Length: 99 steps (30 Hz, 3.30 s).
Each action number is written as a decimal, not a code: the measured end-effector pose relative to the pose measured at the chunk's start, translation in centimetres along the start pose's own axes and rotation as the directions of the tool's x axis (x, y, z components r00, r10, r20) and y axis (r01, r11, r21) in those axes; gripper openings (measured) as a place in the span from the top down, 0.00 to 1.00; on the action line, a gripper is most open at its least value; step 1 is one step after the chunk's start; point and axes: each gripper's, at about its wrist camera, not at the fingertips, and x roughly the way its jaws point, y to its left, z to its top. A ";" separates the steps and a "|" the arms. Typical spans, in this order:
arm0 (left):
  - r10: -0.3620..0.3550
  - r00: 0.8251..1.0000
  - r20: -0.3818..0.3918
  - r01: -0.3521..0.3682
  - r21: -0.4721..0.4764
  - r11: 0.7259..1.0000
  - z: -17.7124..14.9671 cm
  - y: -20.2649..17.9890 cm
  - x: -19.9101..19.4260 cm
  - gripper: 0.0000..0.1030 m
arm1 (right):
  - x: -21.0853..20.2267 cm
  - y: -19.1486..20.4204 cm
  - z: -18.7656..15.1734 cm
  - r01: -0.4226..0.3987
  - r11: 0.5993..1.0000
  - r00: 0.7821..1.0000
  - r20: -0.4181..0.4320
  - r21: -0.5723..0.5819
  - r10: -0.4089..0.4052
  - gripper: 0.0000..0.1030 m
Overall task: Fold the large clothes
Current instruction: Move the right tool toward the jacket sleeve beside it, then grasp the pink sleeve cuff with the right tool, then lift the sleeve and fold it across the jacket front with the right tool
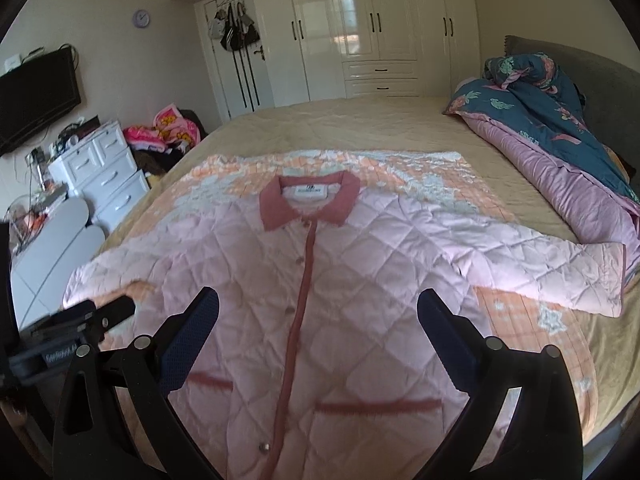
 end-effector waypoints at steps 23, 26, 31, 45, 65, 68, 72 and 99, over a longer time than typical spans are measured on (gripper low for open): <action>-0.049 0.998 -0.049 0.051 0.035 0.998 6.9 -6.8 9.5 0.08 | 6.9 -12.5 6.1 0.134 0.956 0.989 0.030 0.260 -0.146 0.04; -0.047 0.996 -0.074 0.050 0.039 0.998 7.1 -7.8 11.2 0.08 | 7.8 -15.3 5.2 0.176 0.935 0.982 0.007 0.307 -0.187 0.04; -0.026 0.995 -0.098 0.032 0.062 0.998 6.9 -9.5 13.5 0.08 | 9.5 -20.6 3.4 0.248 0.884 0.968 -0.054 0.397 -0.247 0.04; -0.012 0.985 -0.170 0.026 0.083 0.996 4.6 -13.6 17.9 0.08 | 11.0 -29.6 -0.6 0.353 0.735 0.933 -0.155 0.579 -0.326 0.04; -0.022 0.967 -0.252 0.061 0.148 0.987 3.4 -17.9 22.1 0.08 | 12.5 -42.9 -7.9 0.408 0.312 0.885 -0.288 0.858 -0.367 0.04; -0.007 0.970 -0.245 0.044 0.145 0.989 3.8 -17.4 22.3 0.08 | 12.6 -44.5 -8.9 0.381 0.266 0.891 -0.275 0.886 -0.361 0.04; 0.008 0.972 -0.236 0.026 0.139 0.990 4.4 -16.5 22.7 0.08 | 12.9 -46.3 -8.9 0.362 0.252 0.891 -0.254 0.897 -0.377 0.04; -0.031 0.989 -0.142 0.042 0.080 0.996 8.9 -10.1 18.9 0.08 | 8.1 -35.0 3.1 0.115 0.740 0.904 0.239 0.663 -0.355 0.87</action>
